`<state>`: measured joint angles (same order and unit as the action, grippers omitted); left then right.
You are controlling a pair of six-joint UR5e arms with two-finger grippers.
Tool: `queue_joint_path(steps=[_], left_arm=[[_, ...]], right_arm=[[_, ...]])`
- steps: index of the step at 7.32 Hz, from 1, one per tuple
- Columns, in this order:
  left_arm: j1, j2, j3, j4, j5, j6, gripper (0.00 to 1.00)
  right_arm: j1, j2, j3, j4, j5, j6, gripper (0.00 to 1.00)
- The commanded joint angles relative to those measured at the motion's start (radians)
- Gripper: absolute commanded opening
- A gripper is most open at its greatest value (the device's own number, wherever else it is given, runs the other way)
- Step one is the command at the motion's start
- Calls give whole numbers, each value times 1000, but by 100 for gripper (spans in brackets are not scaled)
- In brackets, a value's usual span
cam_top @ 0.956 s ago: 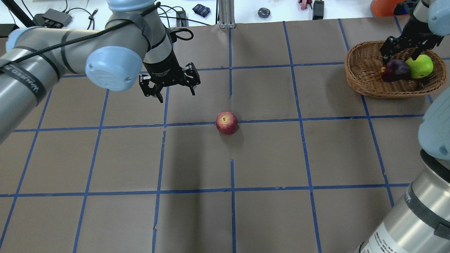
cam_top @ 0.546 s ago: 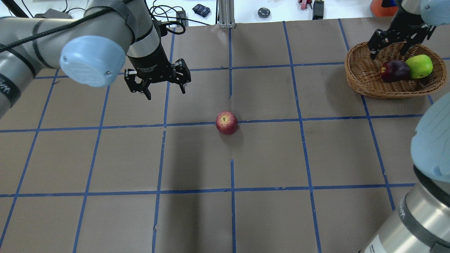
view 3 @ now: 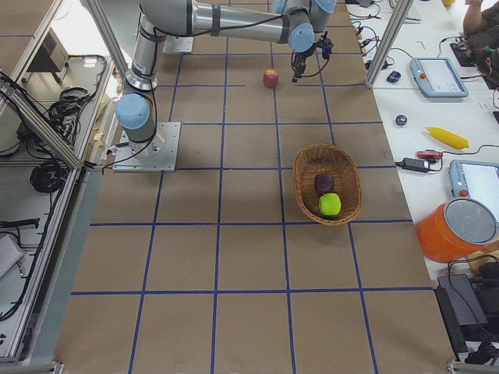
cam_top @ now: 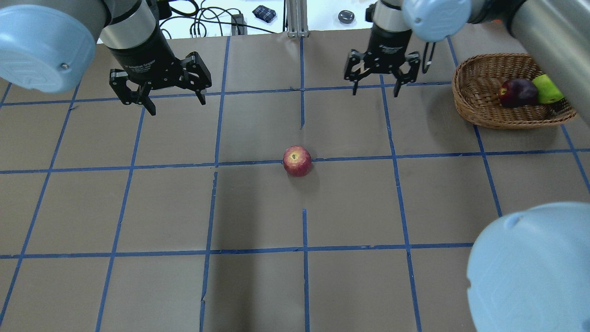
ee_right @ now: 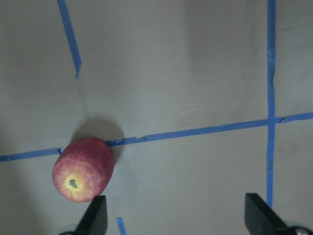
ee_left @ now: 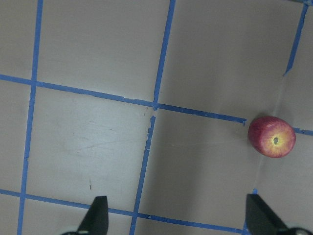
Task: Put all apples into basket
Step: 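Move the right gripper to the red apple and close on it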
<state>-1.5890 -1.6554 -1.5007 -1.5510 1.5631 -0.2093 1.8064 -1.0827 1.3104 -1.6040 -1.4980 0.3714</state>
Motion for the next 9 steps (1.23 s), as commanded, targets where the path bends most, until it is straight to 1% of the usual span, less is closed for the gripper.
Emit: queue_joint_path(steps=[1, 2, 4, 7, 8, 9], left_arm=[[9, 31, 1, -3, 0, 54, 100], [10, 34, 1, -1, 3, 145, 100], [11, 34, -9, 0, 3, 217, 100], [12, 40, 0, 37, 5, 218, 100], [12, 39, 4, 63, 8, 218, 100], [12, 42, 1, 65, 8, 218, 100]], right_arm=[[112, 58, 29, -63, 4, 102, 100], [135, 87, 30, -106, 4, 148, 100], [149, 128, 33, -112, 4, 150, 100], [149, 181, 33, -139, 4, 149, 100], [149, 202, 33, -174, 2, 152, 100], [149, 208, 36, -177, 2, 152, 100]])
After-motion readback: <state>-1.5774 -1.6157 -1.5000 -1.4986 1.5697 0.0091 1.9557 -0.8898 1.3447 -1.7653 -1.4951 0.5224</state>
